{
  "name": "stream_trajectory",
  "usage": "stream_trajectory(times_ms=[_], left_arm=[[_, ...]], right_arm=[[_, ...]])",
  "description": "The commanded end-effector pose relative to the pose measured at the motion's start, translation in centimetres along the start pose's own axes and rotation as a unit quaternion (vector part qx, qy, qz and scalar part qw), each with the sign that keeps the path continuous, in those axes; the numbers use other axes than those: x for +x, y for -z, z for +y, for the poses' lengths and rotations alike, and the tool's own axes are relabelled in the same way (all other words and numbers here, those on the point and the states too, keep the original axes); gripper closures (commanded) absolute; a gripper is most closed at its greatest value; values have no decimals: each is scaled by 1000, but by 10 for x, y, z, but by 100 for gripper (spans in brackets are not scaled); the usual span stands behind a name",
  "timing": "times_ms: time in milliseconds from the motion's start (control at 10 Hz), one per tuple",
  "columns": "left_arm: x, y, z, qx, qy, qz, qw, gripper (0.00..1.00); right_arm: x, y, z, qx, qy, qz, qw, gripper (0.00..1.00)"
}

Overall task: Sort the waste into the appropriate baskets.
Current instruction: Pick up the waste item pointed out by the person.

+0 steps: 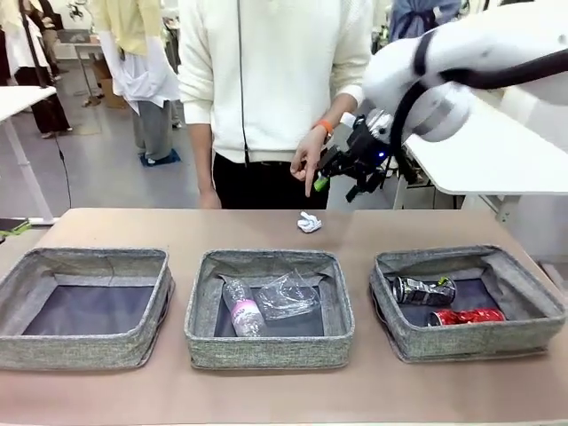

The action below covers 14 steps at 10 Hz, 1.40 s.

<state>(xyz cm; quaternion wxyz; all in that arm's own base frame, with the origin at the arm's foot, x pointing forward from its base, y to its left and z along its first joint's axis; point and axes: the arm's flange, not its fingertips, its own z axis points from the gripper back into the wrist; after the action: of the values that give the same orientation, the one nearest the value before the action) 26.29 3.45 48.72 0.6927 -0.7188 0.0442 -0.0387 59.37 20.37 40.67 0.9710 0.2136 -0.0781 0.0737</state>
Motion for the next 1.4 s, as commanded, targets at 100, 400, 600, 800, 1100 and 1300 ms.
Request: stream_trajectory(times_ms=[100,400,600,800,1100,1300], left_arm=[[-1,0,-4,-9,11,1,1000,0],[-1,0,-4,-9,11,1,1000,0],[-1,0,-4,-9,11,1,1000,0],[-1,0,-4,-9,11,1,1000,0],[-1,0,-4,-9,11,1,1000,0],[-1,0,-4,-9,11,1,1000,0]], right_arm=[[0,0,0,0,0,0,1000,0],[-4,22,-9,-47,-20,-36,998,0],[-5,52,-20,-11,-22,-96,995,0],[-11,71,-44,43,-19,-153,987,0],[-2,100,-40,28,-42,-185,981,0],[13,129,-36,27,-65,-140,988,0]])
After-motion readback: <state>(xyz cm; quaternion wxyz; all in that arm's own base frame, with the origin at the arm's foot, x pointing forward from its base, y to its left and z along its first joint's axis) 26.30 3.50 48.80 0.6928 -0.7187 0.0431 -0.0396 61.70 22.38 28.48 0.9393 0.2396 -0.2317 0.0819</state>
